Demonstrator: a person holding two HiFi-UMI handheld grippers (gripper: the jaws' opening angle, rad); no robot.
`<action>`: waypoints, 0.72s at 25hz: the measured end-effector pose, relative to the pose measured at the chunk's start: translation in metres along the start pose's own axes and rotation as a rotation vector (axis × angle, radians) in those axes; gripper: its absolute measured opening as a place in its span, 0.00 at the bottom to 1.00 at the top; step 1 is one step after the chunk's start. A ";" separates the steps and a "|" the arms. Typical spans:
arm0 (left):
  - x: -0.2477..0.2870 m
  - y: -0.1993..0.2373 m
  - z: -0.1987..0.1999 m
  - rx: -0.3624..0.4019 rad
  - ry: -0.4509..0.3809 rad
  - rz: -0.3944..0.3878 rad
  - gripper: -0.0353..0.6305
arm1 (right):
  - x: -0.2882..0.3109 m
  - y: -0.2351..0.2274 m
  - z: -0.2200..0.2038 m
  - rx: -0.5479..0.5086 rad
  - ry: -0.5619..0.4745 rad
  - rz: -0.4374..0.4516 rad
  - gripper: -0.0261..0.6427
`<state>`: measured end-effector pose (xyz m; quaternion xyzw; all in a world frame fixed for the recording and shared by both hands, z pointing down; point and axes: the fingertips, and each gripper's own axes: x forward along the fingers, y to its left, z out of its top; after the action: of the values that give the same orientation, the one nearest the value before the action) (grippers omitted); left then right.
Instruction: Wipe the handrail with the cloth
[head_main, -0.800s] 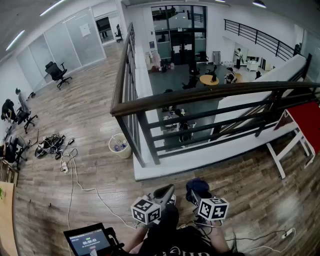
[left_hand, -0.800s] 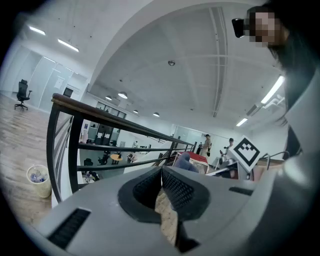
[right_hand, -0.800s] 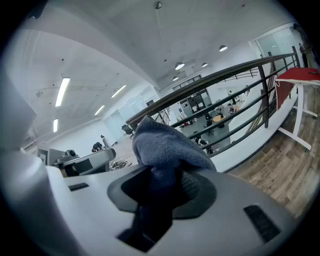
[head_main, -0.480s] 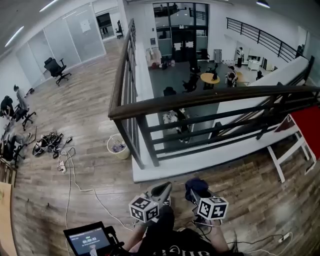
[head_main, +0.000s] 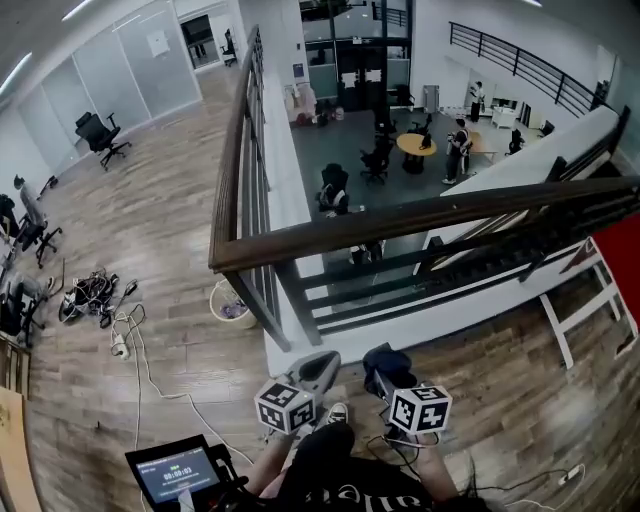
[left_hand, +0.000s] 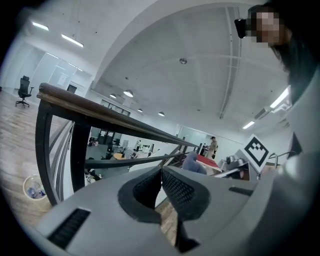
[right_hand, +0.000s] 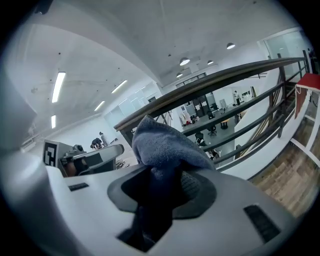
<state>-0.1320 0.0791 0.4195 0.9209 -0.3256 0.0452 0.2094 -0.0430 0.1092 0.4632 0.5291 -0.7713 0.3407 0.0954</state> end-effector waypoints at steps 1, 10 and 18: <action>0.005 0.012 0.007 -0.002 0.000 0.000 0.05 | 0.011 0.001 0.008 -0.003 0.001 -0.002 0.20; 0.028 0.104 0.031 -0.034 0.001 -0.004 0.05 | 0.090 0.016 0.059 -0.027 -0.003 -0.014 0.20; 0.048 0.131 0.032 -0.064 0.028 0.011 0.05 | 0.130 0.032 0.139 -0.146 -0.037 0.045 0.20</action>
<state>-0.1768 -0.0537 0.4476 0.9113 -0.3289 0.0488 0.2428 -0.0967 -0.0690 0.4112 0.5094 -0.8074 0.2758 0.1117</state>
